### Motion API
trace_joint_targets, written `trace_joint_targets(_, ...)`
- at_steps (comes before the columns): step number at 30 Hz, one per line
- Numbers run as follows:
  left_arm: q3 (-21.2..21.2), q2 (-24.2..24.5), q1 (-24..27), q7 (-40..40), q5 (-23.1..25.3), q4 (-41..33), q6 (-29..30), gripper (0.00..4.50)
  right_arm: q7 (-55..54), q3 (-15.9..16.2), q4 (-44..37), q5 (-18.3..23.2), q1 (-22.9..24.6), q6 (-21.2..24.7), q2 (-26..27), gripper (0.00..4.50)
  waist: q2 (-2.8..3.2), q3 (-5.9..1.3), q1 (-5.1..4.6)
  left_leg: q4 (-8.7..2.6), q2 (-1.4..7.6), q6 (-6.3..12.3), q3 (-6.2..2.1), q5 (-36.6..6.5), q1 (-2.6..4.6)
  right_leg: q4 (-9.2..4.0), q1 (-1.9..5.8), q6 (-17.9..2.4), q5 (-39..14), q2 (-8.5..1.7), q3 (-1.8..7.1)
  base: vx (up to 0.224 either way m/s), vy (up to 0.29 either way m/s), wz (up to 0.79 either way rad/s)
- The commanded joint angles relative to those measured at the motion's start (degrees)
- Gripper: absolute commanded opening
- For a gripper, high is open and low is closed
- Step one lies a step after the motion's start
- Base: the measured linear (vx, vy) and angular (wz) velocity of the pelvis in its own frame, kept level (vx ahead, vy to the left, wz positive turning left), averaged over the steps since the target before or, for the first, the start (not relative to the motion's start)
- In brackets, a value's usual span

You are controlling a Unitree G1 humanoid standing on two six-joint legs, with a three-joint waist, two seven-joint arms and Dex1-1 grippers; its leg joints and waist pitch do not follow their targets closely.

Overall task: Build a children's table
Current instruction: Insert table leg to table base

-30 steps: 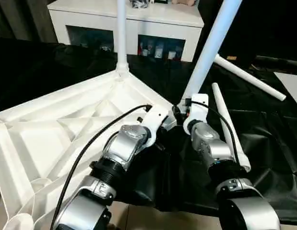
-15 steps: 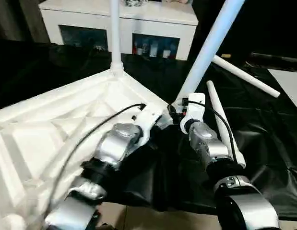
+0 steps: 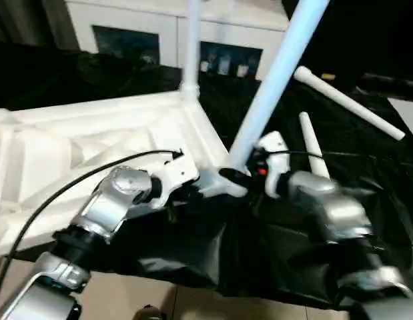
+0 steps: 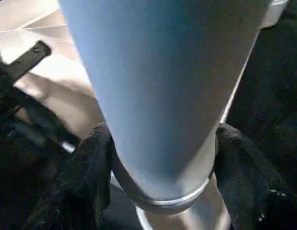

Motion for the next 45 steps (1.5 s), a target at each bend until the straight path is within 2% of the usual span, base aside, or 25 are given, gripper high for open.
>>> trace_joint_targets(1, -0.06, 0.00, -0.78, -0.64, -0.23, -2.38, -2.60, 0.00, 1.62, -0.19, -2.65, 1.03, 0.49, 1.58, -1.19, 2.69, 0.35, -3.86, -0.07, -4.11, 2.20, 1.16, -0.28, -7.94, 1.51, -3.08, 2.95, -12.99, 0.98, -3.09, 2.50, 0.000, 0.000, 0.00)
trace_joint_targets(2, 1.57, -0.57, -1.00, -0.14, -1.38, -1.90, -2.62, 0.00, 1.98, -0.53, -3.49, 1.44, 0.74, 2.21, -1.87, 2.69, 0.30, -3.81, -0.10, -4.16, 2.14, 0.86, -0.29, -8.37, 1.46, -3.20, 2.99, -12.83, 0.04, -3.07, 2.50, 0.000, 0.000, 0.00)
trace_joint_targets(3, 3.08, -1.12, -1.21, 0.21, -2.54, -1.51, -2.57, 0.27, 2.18, -0.87, -4.17, 1.81, 0.92, 2.79, -2.39, 2.69, 0.23, -3.84, -0.03, -4.07, 2.14, 0.33, -0.24, -9.14, 1.52, -3.31, 2.94, -12.74, -1.47, -3.23, 2.59, 0.000, 0.000, 0.00)
trace_joint_targets(6, 5.48, -1.79, -1.44, -0.17, -5.27, -2.01, -1.21, 0.58, 2.58, -1.14, -5.38, 2.43, 1.27, 3.76, -3.00, 2.69, 0.21, -3.89, 0.07, -4.07, 2.17, -0.08, -0.26, -8.77, 1.43, -3.16, 2.97, -13.35, -0.98, -3.25, 2.53, 0.000, 0.000, 0.00)
trace_joint_targets(7, 10.67, -3.26, -2.29, -0.65, -11.51, -4.30, 2.21, 0.63, 3.07, -1.03, -6.90, 3.05, 1.60, 4.96, -3.40, 2.69, 0.27, -3.93, -0.04, -4.02, 2.13, -0.35, -0.26, -8.48, 1.41, -2.90, 3.01, -13.85, -0.05, -3.16, 2.49, 0.000, 0.000, 0.00)
trace_joint_targets(8, 10.90, -3.33, -2.34, -0.66, -11.81, -4.39, 2.37, 0.68, 3.11, -1.02, -7.00, 3.10, 1.62, 5.05, -3.42, 2.69, 0.24, -3.96, 0.09, -3.99, 2.14, -0.28, -0.30, -8.25, 1.42, -2.89, 3.06, -14.24, 0.48, -3.22, 2.45, 0.000, 0.000, 0.00)
trace_joint_targets(9, 15.33, -4.54, -3.41, -1.09, -17.77, -6.11, 5.82, 0.77, 3.70, -0.79, -8.72, 3.69, 1.95, 6.66, -3.84, 2.69, 0.01, -3.98, 0.16, -3.83, 2.00, 0.09, -0.20, -7.69, 1.41, -2.72, 3.14, -14.84, 1.36, -3.12, 2.43, 0.000, 0.000, 0.00)
trace_joint_targets(12, 19.46, -5.87, -4.81, -1.64, -24.14, -8.01, 10.21, 1.08, 4.92, 0.08, -10.14, 4.11, 2.25, 8.03, -4.42, 2.69, -0.01, -3.82, 0.08, -3.82, 1.95, 0.51, -0.16, -8.28, 1.44, -3.00, 3.01, -14.66, -0.26, -3.05, 2.47, 0.000, 0.000, 0.00)
trace_joint_targets(13, 20.40, -6.41, -5.20, -1.92, -26.09, -8.81, 11.77, 1.14, 5.38, 0.55, -10.49, 4.23, 2.31, 8.41, -4.60, 2.69, -0.51, -3.84, 0.01, -3.79, 1.93, 0.58, -0.11, -7.98, 1.39, -2.92, 3.12, -14.65, -0.47, -3.02, 2.43, 0.000, 0.000, 0.00)
trace_joint_targets(14, 20.83, -7.20, -5.49, -1.97, -27.68, -9.79, 13.03, 1.14, 6.13, 1.23, -11.10, 4.53, 2.45, 8.94, -4.86, 2.69, -0.30, -3.79, 0.05, -3.77, 1.95, 0.86, -0.14, -7.75, 1.34, -3.00, 3.11, -14.60, -0.93, -3.09, 2.47, 0.000, 0.000, 0.00)
trace_joint_targets(15, 20.83, -7.54, -5.55, -1.97, -28.22, -10.21, 13.52, 1.33, 6.41, 1.52, -11.41, 4.67, 2.52, 9.11, -4.98, 2.69, -0.30, -3.79, 0.05, -3.77, 1.95, 0.86, -0.14, -7.75, 1.34, -3.00, 3.11, -14.60, -0.93, -3.09, 2.47, 0.000, 0.000, 0.00)
trace_joint_targets(16, 20.67, -8.06, -5.52, -2.22, -29.23, -11.08, 14.67, 1.33, 6.74, 1.97, -11.89, 4.85, 2.63, 9.41, -5.05, 2.69, -0.50, -3.81, 0.06, -3.67, 1.94, 1.21, -0.10, -7.09, 1.30, -3.05, 3.06, -14.16, -0.82, -2.98, 2.49, 0.000, 0.000, 0.00)
trace_joint_targets(18, 19.99, -9.17, -5.11, -2.26, -30.46, -12.79, 16.27, 1.49, 7.01, 2.58, -12.72, 5.14, 2.83, 10.17, -5.04, 2.69, -0.39, -3.82, 0.12, -3.68, 1.98, 1.26, -0.16, -6.72, 1.33, -3.03, 3.08, -13.79, -0.92, -3.03, 2.50, 0.000, 0.000, 0.00)
trace_joint_targets(21, 17.26, -12.16, -4.38, -0.64, -31.17, -14.96, 18.38, 1.76, 8.05, 4.11, -14.98, 5.56, 3.33, 11.86, -4.96, 2.69, -0.47, -3.87, 0.26, -3.60, 2.10, 1.31, -0.15, -6.30, 1.43, -3.06, 3.09, -13.57, -0.26, -2.98, 2.54, 0.000, 0.000, 0.00)
trace_joint_targets(23, 16.99, -12.74, -4.37, -0.32, -31.67, -15.21, 19.05, 1.84, 8.13, 4.42, -15.48, 5.65, 3.48, 12.18, -4.99, 2.69, -0.58, -3.82, 0.42, -3.60, 1.96, 1.27, -0.17, -6.51, 1.26, -3.16, 3.22, -13.33, -0.73, -3.01, 2.51, 0.000, 0.000, 0.00)
trace_joint_targets(26, 16.53, -14.69, -4.59, 0.86, -33.18, -16.04, 20.68, 2.20, 8.22, 5.41, -16.47, 5.64, 3.87, 12.78, -5.02, 2.69, -0.53, -3.80, 0.30, -3.68, 1.96, 0.68, -0.20, -7.35, 1.28, -3.33, 3.24, -12.62, -2.37, -2.98, 2.54, 0.000, 0.000, 0.00)
trace_joint_targets(29, 16.73, -16.39, -4.89, 1.61, -35.02, -17.21, 22.68, 2.35, 8.05, 5.90, -16.94, 5.58, 4.20, 13.14, -4.98, 2.69, -0.51, -3.94, 0.30, -3.55, 1.98, 0.52, -0.25, -6.55, 1.27, -3.12, 3.33, -12.90, -0.76, -2.98, 2.52, 0.000, 0.000, 0.00)
trace_joint_targets(31, 15.87, -16.56, -4.81, 1.55, -34.68, -17.73, 23.19, 2.70, 8.10, 6.28, -17.09, 5.31, 4.32, 13.31, -5.12, 2.69, -0.58, -3.92, 0.25, -3.52, 1.90, 0.97, -0.25, -6.31, 1.23, -3.19, 3.37, -12.79, -0.33, -2.89, 2.49, 0.000, 0.000, 0.00)
trace_joint_targets(34, 13.76, -16.56, -4.41, 2.49, -31.80, -17.32, 20.86, 2.82, 8.23, 7.09, -17.42, 4.85, 4.44, 13.18, -5.45, 2.69, -0.50, -3.92, 0.22, -3.48, 1.92, 1.06, -0.24, -6.35, 1.29, -3.25, 3.31, -12.54, -0.70, -2.86, 2.53, 0.000, 0.000, 0.00)
trace_joint_targets(37, 13.49, -16.63, -4.14, 3.03, -31.24, -17.20, 20.50, 3.21, 8.13, 7.24, -17.66, 4.76, 4.50, 13.24, -5.49, 2.69, -0.42, -3.98, 0.20, -3.49, 1.99, 0.86, -0.34, -6.15, 1.28, -3.15, 3.37, -12.42, 0.02, -2.85, 2.50, 0.000, 0.000, 0.00)
trace_joint_targets(38, 13.60, -16.60, -4.12, 3.26, -31.29, -17.34, 20.70, 3.21, 8.01, 7.13, -17.69, 4.81, 4.52, 13.29, -5.44, 2.69, -0.46, -3.95, 0.22, -3.48, 1.97, 0.86, -0.30, -6.29, 1.31, -3.21, 3.34, -12.45, 0.00, -2.86, 2.51, 0.000, 0.000, 0.00)
trace_joint_targets(39, 13.52, -16.18, -4.02, 2.88, -31.38, -17.61, 21.01, 2.79, 7.94, 7.09, -17.74, 4.84, 4.54, 13.32, -5.47, 2.69, -0.44, -3.97, 0.30, -3.47, 1.94, 0.83, -0.30, -6.33, 1.34, -3.16, 3.35, -12.53, -0.10, -2.87, 2.50, 0.000, 0.000, 0.00)
trace_joint_targets(44, 14.15, -15.73, -4.02, 2.98, -31.96, -17.74, 21.67, 2.82, 7.76, 7.14, -17.80, 5.09, 4.57, 13.27, -5.74, 2.69, -0.42, -4.01, 0.23, -3.46, 1.95, 0.71, -0.33, -5.93, 1.35, -3.04, 3.36, -12.69, 0.60, -2.80, 2.45, 0.000, 0.000, 0.00)
trace_joint_targets(45, 14.92, -16.11, -4.36, 4.06, -31.87, -17.02, 21.18, 2.38, 7.74, 7.18, -17.77, 5.06, 4.56, 13.13, -5.85, 2.69, -0.50, -4.01, 0.23, -3.43, 1.92, 0.72, -0.31, -6.00, 1.31, -3.05, 3.40, -12.71, 0.59, -2.79, 2.47, 0.000, 0.000, 0.00)
